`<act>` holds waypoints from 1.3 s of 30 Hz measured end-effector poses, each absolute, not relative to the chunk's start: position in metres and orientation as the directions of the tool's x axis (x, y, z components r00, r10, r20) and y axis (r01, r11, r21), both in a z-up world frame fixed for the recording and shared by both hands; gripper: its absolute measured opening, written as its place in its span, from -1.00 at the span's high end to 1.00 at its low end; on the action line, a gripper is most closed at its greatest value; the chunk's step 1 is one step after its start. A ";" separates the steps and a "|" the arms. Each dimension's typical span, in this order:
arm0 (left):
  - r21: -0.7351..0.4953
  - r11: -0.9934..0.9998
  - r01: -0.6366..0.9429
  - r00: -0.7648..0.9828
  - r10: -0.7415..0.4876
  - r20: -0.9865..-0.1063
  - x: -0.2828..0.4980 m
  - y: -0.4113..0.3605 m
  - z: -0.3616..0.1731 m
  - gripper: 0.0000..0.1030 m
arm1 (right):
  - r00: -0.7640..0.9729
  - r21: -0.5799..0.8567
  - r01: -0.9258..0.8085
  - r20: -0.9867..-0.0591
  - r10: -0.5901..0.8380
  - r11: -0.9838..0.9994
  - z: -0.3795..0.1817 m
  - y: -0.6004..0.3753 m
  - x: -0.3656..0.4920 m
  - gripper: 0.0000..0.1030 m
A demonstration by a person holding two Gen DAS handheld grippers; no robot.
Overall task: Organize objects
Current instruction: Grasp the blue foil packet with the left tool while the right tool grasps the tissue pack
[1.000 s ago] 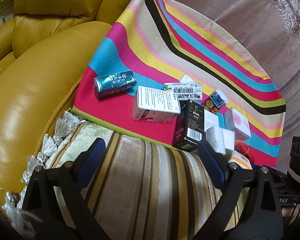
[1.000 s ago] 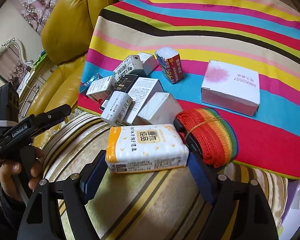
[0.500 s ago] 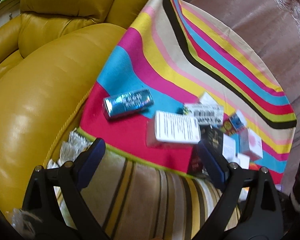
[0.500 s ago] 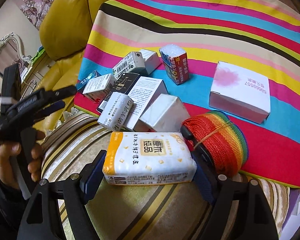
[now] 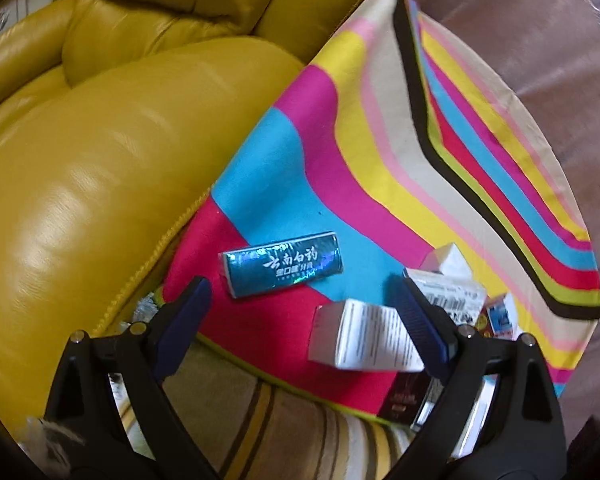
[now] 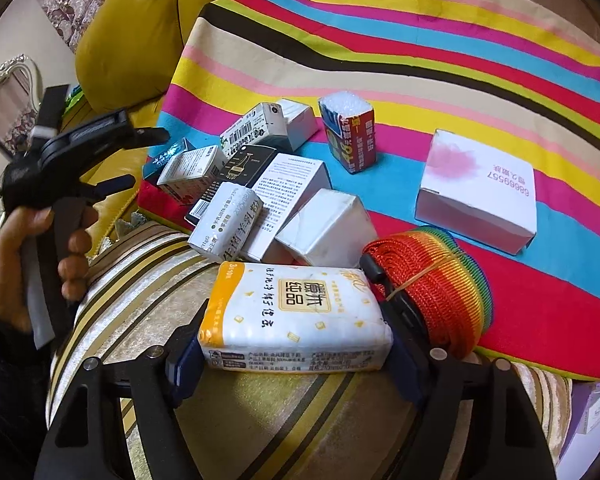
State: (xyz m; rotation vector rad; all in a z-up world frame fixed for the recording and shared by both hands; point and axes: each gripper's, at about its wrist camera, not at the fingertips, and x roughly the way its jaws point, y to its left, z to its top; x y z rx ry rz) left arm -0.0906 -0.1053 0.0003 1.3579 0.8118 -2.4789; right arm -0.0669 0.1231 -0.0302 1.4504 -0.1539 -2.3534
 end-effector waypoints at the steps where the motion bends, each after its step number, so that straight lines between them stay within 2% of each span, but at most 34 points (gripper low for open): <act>1: -0.360 -0.823 0.438 -0.546 0.075 -0.835 -0.093 -0.105 -0.002 -0.81 | -0.408 0.273 0.254 -0.840 -0.359 -0.928 -0.029 0.123 -0.066 -0.49; 8: -0.351 -0.788 0.506 -0.508 0.057 -0.859 -0.107 -0.104 -0.012 -0.70 | -0.428 0.233 0.260 -0.842 -0.328 -0.937 -0.028 0.119 -0.064 -0.49; 12: -0.323 -0.793 0.516 -0.485 0.040 -0.873 -0.114 -0.101 -0.017 -0.47 | -0.431 0.234 0.260 -0.840 -0.330 -0.937 -0.029 0.120 -0.064 -0.49; 17: -0.317 -0.794 0.519 -0.486 0.031 -0.873 -0.111 -0.097 -0.016 -0.49 | -0.440 0.227 0.261 -0.837 -0.325 -0.938 -0.028 0.120 -0.062 -0.49; 19: -0.334 -0.774 0.539 -0.486 0.038 -0.873 -0.110 -0.099 -0.015 -0.64 | -0.440 0.229 0.260 -0.836 -0.326 -0.938 -0.028 0.121 -0.062 -0.49; 24: -0.326 -0.700 0.636 -0.474 -0.020 -0.881 -0.109 -0.100 -0.008 -0.75 | -0.440 0.230 0.261 -0.836 -0.328 -0.938 -0.028 0.121 -0.062 -0.49; 32: -0.207 -0.707 0.676 -0.385 -0.099 -0.918 -0.129 -0.087 -0.018 -0.73 | -0.446 0.235 0.259 -0.831 -0.332 -0.937 -0.028 0.121 -0.061 -0.49; 33: -0.186 -0.720 0.669 -0.385 -0.121 -0.915 -0.128 -0.085 -0.017 -0.56 | -0.448 0.233 0.259 -0.831 -0.331 -0.937 -0.028 0.121 -0.061 -0.49; 34: -0.172 -0.722 0.670 -0.381 -0.136 -0.915 -0.127 -0.084 -0.016 -0.53 | -0.449 0.232 0.260 -0.830 -0.330 -0.937 -0.028 0.121 -0.061 -0.49; 39: -0.209 -0.730 0.650 -0.412 -0.107 -0.905 -0.113 -0.085 -0.015 -0.53 | -0.471 0.217 0.254 -0.824 -0.317 -0.942 -0.024 0.120 -0.058 -0.49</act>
